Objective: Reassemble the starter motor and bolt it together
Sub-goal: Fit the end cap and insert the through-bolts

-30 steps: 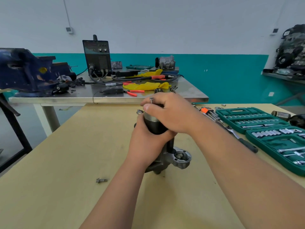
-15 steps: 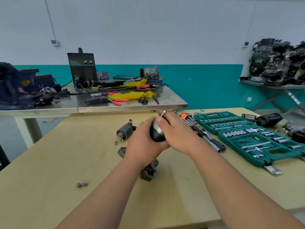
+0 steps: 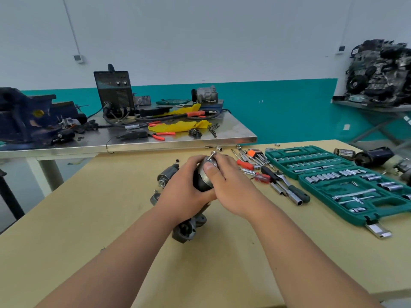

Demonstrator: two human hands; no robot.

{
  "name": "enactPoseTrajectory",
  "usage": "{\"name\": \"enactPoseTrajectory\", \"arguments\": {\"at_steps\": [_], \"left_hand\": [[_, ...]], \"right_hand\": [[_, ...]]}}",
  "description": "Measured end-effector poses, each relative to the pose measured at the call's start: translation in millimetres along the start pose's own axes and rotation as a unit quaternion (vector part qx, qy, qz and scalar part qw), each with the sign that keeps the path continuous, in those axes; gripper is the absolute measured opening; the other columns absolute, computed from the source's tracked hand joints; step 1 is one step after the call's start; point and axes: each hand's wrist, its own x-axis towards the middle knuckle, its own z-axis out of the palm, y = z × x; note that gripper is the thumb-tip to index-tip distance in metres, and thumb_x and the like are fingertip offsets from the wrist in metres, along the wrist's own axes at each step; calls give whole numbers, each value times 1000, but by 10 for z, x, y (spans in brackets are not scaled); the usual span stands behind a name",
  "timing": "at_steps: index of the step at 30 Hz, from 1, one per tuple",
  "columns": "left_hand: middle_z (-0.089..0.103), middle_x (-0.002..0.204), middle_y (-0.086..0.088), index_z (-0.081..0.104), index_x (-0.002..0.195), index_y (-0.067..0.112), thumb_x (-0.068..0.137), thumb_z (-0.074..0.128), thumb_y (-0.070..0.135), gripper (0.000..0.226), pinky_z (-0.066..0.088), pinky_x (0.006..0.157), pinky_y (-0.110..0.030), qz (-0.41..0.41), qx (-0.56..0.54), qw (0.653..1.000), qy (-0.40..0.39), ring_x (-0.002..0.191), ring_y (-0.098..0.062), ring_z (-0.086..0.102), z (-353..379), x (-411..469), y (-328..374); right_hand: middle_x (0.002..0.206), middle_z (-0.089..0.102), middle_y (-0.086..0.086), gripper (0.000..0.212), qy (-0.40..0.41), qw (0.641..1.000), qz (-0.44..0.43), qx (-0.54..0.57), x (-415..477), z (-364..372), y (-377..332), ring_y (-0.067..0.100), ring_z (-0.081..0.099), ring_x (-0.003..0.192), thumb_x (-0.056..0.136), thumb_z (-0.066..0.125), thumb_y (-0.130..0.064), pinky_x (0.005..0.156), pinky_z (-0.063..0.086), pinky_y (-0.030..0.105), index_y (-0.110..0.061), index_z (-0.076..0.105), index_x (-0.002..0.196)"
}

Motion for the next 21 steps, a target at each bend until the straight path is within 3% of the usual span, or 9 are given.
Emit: {"name": "enactPoseTrajectory", "arguments": {"at_steps": [4, 9, 12, 14, 16, 19, 21], "left_hand": [[61, 99, 34, 42, 110, 57, 56, 70, 60, 61, 43, 69, -3, -10, -16, 1000, -6, 92, 12, 58, -41, 19, -34], [64, 105, 28, 46, 113, 58, 56, 76, 62, 65, 49, 79, -12, -20, -17, 997, -68, 96, 7, 61, -159, 141, -156], [63, 109, 24, 48, 119, 51, 52, 72, 63, 72, 49, 91, -26, -40, -6, 993, -111, 99, 6, 59, -226, 293, -211], [64, 108, 23, 49, 116, 52, 53, 71, 62, 68, 49, 92, -27, -46, -7, 991, -129, 100, 4, 60, -234, 358, -228], [64, 108, 23, 50, 112, 54, 54, 72, 61, 63, 47, 90, -24, -48, -11, 988, -146, 98, 8, 59, -233, 400, -257], [63, 112, 21, 50, 121, 50, 58, 70, 62, 68, 46, 93, -27, -50, 0, 980, -192, 103, 3, 58, -241, 513, -292], [62, 118, 17, 51, 127, 43, 63, 69, 62, 70, 44, 99, -32, -49, 19, 973, -225, 109, -4, 57, -242, 614, -290]], "right_hand": [[148, 33, -7, 66, -76, 996, -11, -35, -8, -184, 11, 17, 42, 127, 90, 47, -52, 102, 41, 40, -30, 24, 148], [156, 25, -13, 84, -27, 979, -85, -186, 34, -413, 119, 11, 26, 140, 79, 56, -63, 114, 29, 40, -39, 16, 149], [149, 38, -15, 73, -98, 986, -55, -120, 173, -440, 197, 5, 41, 127, 84, 56, -59, 96, 40, 24, -44, 23, 147], [141, 46, -15, 67, -115, 991, -41, -58, 232, -389, 268, 2, 46, 121, 86, 57, -55, 86, 38, 16, -42, 30, 146], [132, 53, -21, 68, -96, 995, -32, 20, 253, -335, 317, -4, 49, 117, 77, 58, -60, 86, 40, 16, -42, 41, 141], [105, 61, -38, 49, -57, 995, -20, 77, 268, -263, 367, -14, 55, 101, 67, 56, -66, 72, 44, 7, -54, 55, 114], [94, 62, -40, 30, -29, 994, -4, 110, 260, -196, 420, -16, 56, 94, 68, 57, -65, 67, 45, 8, -58, 56, 97]]}}
